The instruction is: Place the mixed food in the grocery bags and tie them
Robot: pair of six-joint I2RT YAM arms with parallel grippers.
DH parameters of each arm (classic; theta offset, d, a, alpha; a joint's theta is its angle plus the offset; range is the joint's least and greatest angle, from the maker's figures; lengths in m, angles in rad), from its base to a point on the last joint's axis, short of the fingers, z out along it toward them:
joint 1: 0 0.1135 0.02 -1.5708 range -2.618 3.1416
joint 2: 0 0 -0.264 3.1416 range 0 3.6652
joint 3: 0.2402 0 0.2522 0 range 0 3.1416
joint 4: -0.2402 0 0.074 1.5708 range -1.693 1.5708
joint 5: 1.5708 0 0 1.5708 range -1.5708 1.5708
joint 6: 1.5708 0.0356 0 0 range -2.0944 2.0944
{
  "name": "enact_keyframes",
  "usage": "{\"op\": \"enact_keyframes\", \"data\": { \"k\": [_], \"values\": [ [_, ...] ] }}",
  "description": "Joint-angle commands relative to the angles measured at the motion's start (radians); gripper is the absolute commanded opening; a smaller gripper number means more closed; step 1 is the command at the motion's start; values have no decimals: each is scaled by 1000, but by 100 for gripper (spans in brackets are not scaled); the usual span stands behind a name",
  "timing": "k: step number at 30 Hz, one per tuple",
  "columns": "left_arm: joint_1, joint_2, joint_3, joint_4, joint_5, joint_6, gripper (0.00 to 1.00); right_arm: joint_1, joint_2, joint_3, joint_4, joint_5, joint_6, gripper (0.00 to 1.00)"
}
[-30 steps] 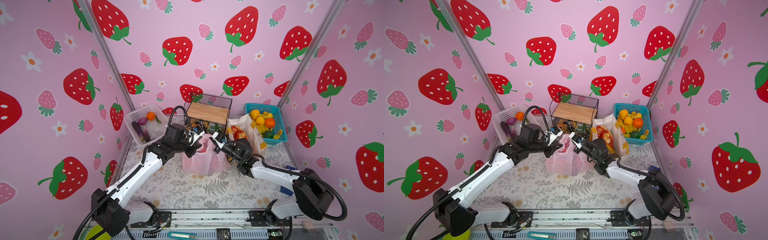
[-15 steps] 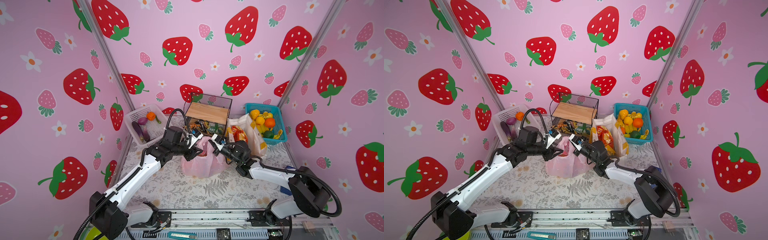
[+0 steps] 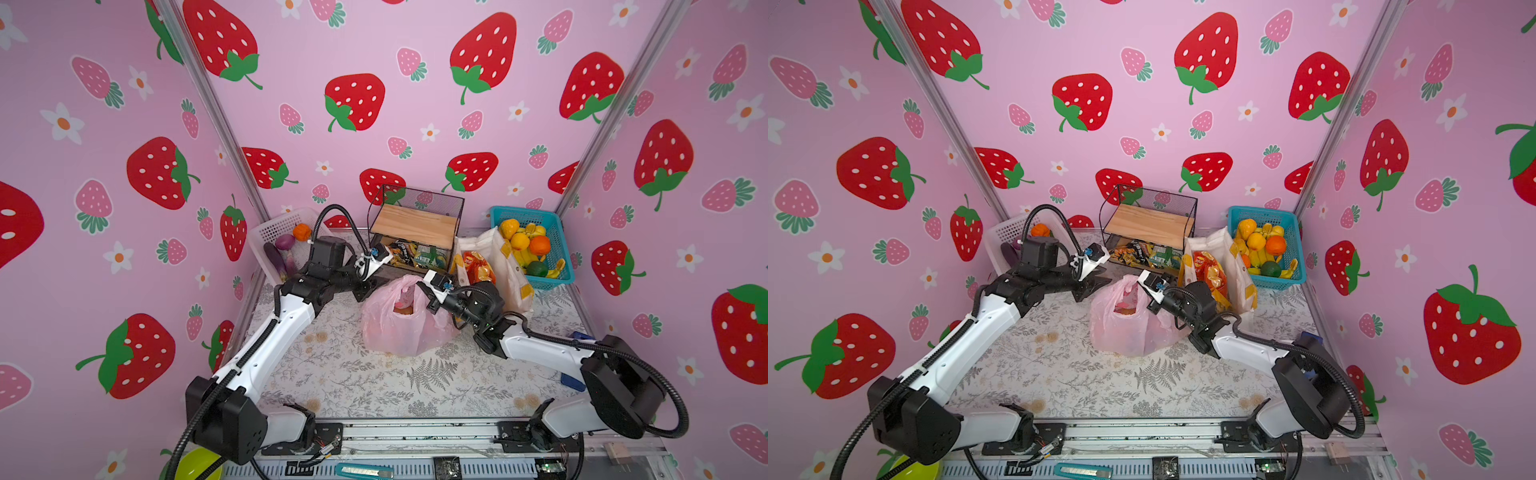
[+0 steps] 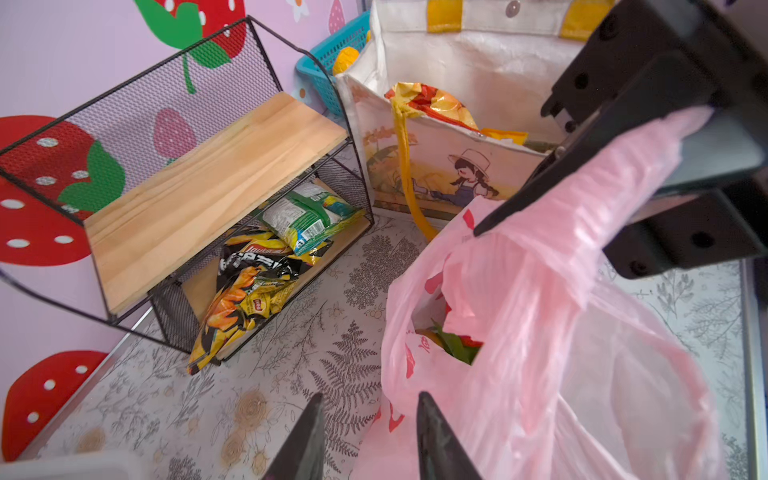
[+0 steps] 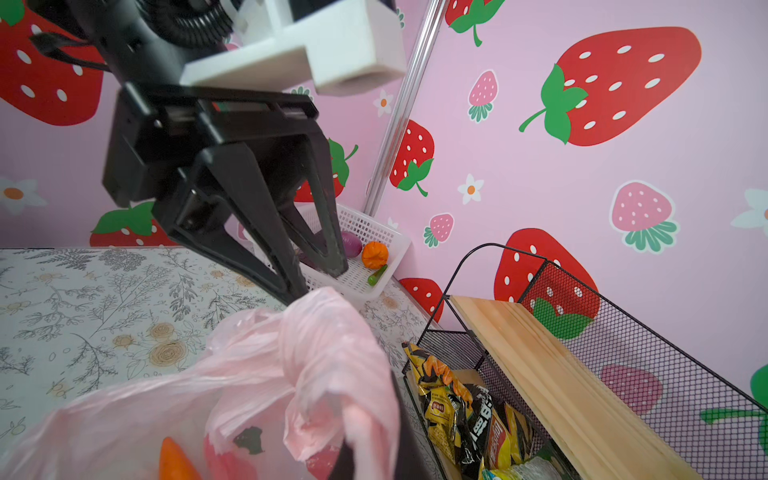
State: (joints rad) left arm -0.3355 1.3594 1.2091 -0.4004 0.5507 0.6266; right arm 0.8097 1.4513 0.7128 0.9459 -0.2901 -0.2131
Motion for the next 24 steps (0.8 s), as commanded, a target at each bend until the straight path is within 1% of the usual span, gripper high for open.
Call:
{"op": "enact_keyframes", "data": {
  "k": [1, 4, 7, 10, 12, 15, 20, 24],
  "values": [
    [-24, 38, 75, -9, 102, 170, 38, 0, -13, 7, 11, -31, 3, 0],
    [-39, 68, 92, -78, 116, 263, 38, 0, -13, 9, 10, -30, 1, 0],
    [-41, 76, 86, -117, 158, 330, 39, 0, -11, 11, 11, -32, 3, 0],
    [-45, 88, 92, -157, 187, 370, 40, 0, -5, 16, 11, -35, 7, 0],
    [-48, 100, 101, -179, 187, 384, 40, -1, -2, 19, 10, -37, 10, 0],
    [-51, 112, 98, -172, 196, 378, 41, 0, -1, 22, 10, -38, 13, 0],
    [-66, 127, 73, -69, 209, 296, 41, -1, 7, 27, 9, -45, 21, 0],
    [-80, 141, 61, -28, 221, 257, 42, -1, 14, 30, 10, -47, 24, 0]
  ]
}}
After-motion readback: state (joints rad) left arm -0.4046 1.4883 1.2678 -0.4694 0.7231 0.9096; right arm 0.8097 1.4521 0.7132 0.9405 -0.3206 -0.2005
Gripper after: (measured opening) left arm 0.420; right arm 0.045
